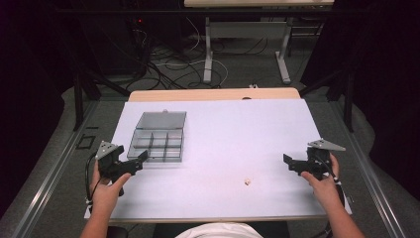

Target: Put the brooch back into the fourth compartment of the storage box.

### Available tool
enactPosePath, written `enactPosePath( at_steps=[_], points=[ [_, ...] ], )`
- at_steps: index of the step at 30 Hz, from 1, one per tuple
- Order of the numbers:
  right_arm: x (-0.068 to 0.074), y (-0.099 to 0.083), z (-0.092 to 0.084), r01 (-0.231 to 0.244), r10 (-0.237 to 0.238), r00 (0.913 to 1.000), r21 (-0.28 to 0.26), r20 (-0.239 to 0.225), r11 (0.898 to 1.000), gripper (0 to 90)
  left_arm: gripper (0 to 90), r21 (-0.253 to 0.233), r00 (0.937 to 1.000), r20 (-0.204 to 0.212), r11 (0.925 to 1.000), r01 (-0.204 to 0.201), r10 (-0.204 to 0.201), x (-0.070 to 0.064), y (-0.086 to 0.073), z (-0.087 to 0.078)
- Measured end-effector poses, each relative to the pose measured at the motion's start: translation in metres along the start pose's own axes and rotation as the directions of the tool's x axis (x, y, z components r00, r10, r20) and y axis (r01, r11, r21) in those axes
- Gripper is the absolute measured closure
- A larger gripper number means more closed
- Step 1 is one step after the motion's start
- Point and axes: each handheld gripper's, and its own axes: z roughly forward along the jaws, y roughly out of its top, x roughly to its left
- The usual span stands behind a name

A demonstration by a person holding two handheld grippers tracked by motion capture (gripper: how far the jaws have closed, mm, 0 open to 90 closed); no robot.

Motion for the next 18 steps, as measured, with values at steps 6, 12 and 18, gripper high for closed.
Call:
enactPosePath(
  at_steps=[6, 12, 18],
  points=[
    [-0.001, -0.003, 0.003, -0.010, 0.010, 0.9999, 0.028, -0.003, 1.000, 0.0, 0.3, 0.016, 0.9996, 0.023, 0.9997, 0.016, -0.016, -0.005, 0.000, 0.007],
    [0.001, -0.002, 0.005, -0.008, 0.008, 1.0000, 0.016, -0.003, 1.000, 0.0, 0.2, 0.026, 0.9958, 0.065, 0.9974, -0.067, 0.065, -0.026, 0.001, 0.012],
    [0.000, -0.005, 0.007, 0.006, -0.006, 1.0000, 0.026, -0.008, 1.000, 0.0, 1.5, 0.046, 0.9903, 0.117, 0.9957, -0.081, 0.075, -0.045, 0.002, 0.022]
  ],
)
